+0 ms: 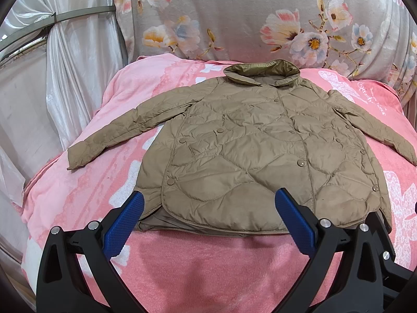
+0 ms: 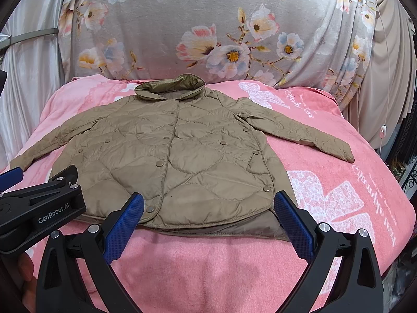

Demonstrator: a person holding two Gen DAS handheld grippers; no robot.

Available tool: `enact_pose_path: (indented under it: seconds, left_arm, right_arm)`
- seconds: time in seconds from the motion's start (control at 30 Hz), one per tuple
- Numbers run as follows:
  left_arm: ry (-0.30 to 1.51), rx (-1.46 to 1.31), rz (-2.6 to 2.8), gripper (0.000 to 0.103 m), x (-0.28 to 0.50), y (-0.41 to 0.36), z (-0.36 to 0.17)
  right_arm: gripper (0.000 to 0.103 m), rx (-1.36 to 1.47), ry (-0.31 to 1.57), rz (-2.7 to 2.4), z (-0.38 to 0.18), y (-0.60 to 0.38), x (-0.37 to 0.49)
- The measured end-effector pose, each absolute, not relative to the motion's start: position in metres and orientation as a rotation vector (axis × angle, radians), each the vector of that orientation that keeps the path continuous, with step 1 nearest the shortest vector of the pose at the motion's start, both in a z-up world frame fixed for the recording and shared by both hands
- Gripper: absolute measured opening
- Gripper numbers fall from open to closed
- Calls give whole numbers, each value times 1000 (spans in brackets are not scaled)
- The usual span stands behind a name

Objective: Fold large clothes

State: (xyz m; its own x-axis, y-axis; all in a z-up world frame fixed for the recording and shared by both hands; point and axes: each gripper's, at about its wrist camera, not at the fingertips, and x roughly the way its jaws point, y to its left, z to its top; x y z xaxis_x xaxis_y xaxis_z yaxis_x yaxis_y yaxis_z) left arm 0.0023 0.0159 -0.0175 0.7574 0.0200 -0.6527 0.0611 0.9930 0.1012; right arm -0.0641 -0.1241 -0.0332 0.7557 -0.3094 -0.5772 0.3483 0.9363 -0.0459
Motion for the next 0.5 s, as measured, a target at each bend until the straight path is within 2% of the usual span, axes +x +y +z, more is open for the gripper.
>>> enact_pose_path:
  seconds: [0.5]
  left_arm:
    - [713, 119, -23, 98, 3, 16, -17]
  right_arm:
    - [98, 67, 619, -359, -33, -124, -63]
